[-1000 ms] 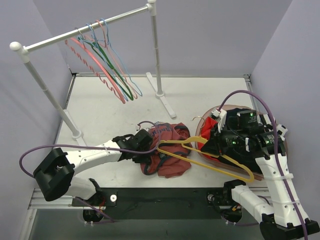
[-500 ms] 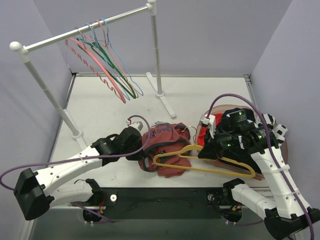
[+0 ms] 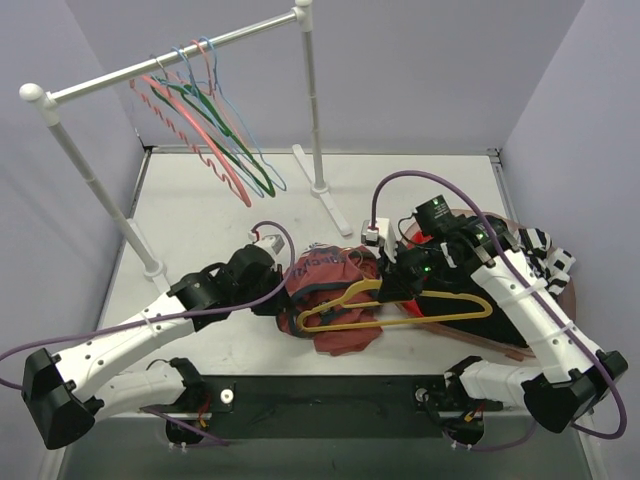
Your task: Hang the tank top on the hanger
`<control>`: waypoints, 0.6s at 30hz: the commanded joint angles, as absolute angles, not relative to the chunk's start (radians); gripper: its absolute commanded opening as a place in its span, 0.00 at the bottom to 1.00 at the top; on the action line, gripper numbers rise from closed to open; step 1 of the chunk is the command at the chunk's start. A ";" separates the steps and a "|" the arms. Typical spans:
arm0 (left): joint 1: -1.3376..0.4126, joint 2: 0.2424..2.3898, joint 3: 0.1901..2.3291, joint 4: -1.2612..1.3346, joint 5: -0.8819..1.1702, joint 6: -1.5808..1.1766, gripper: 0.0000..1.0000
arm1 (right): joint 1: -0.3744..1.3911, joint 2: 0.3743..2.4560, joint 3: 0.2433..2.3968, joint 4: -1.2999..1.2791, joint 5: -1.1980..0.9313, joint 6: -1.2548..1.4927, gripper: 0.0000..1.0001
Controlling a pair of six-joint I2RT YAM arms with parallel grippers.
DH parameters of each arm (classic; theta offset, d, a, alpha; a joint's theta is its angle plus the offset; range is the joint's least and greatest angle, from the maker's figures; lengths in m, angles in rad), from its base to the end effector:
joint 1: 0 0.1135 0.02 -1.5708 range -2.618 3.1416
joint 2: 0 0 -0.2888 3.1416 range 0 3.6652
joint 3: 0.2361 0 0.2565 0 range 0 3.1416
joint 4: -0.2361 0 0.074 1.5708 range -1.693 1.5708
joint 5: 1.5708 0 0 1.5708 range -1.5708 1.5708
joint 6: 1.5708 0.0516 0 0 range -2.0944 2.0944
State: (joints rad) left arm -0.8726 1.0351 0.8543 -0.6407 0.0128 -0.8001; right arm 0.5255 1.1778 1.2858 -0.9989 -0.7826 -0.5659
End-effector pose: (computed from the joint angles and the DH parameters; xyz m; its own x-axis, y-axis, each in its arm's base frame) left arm 0.1372 -0.1645 0.2841 -0.8814 -0.0656 -0.4678 0.1998 0.8455 -0.4952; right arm 0.1724 0.1420 0.3808 -0.1715 -0.5389 -0.8247 -0.9847 0.1209 0.1258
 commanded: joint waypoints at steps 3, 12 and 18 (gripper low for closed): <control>-0.835 0.991 0.907 -0.611 0.089 -0.801 0.00 | 0.610 1.245 1.361 -0.957 -0.762 -0.580 0.00; -0.709 0.931 0.902 -0.568 0.218 -0.828 0.00 | 0.653 1.356 1.518 -0.861 -0.749 -0.494 0.00; -0.652 0.925 0.916 -0.552 0.282 -0.830 0.00 | 0.661 1.365 1.543 -0.821 -0.689 -0.460 0.00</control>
